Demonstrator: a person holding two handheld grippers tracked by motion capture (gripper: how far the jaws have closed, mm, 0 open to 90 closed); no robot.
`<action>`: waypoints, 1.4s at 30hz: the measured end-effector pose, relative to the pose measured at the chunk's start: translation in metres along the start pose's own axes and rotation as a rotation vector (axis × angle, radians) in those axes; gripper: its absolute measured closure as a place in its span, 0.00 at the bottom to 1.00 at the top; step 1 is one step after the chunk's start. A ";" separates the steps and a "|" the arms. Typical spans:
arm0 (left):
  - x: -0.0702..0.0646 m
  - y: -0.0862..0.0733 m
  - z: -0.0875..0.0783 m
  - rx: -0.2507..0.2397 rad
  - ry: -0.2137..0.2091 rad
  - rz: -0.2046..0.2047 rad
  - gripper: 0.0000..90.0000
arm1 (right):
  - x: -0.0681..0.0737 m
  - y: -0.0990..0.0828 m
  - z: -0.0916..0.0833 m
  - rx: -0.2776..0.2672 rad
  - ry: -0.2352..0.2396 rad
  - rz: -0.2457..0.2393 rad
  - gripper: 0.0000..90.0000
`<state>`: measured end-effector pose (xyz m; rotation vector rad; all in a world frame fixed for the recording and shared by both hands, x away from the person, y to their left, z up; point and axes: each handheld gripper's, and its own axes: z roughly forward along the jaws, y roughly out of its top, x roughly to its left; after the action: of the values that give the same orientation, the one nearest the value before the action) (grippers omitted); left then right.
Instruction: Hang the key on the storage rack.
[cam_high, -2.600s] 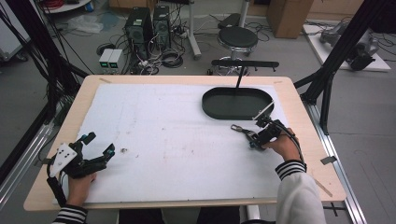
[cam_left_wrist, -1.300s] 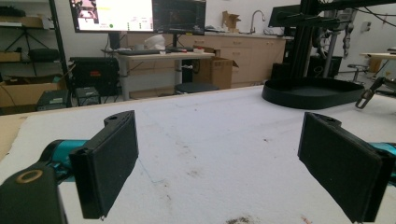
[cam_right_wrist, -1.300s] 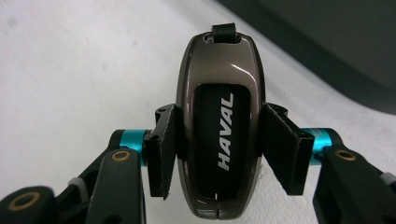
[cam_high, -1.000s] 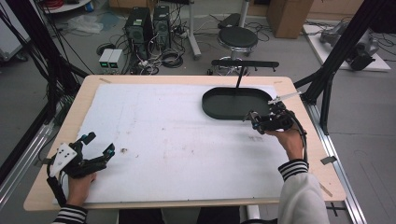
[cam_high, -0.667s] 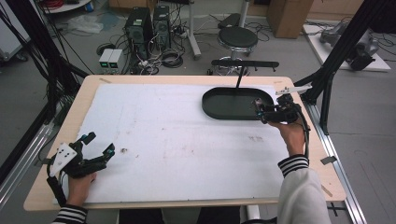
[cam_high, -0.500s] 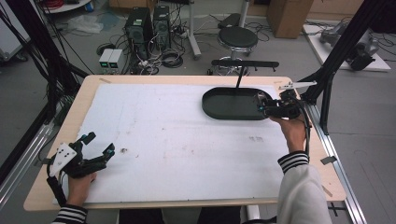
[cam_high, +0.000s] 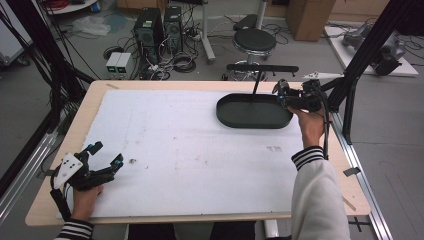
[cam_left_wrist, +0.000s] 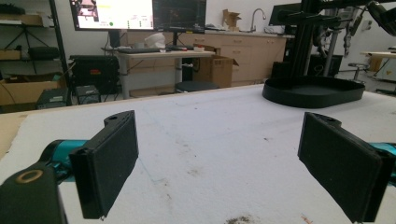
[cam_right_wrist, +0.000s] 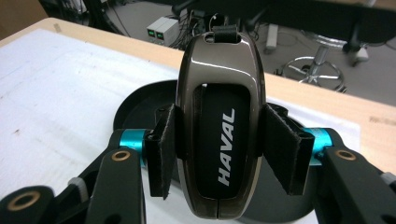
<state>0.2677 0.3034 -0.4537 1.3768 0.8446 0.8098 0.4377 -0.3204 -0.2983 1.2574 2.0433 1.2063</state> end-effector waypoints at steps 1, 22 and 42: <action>0.000 0.000 0.000 0.001 0.002 -0.002 0.14 | 0.000 0.002 0.001 -0.004 0.001 0.004 0.53; 0.001 0.000 0.000 0.002 -0.001 -0.004 0.14 | -0.004 0.032 0.021 -0.043 -0.054 0.002 0.53; 0.001 0.000 0.000 0.002 -0.001 -0.006 0.14 | -0.011 0.036 0.033 -0.060 -0.103 0.025 0.53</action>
<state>0.2678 0.3041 -0.4537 1.3758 0.8485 0.8043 0.4843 -0.3086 -0.2851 1.2928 1.9096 1.1803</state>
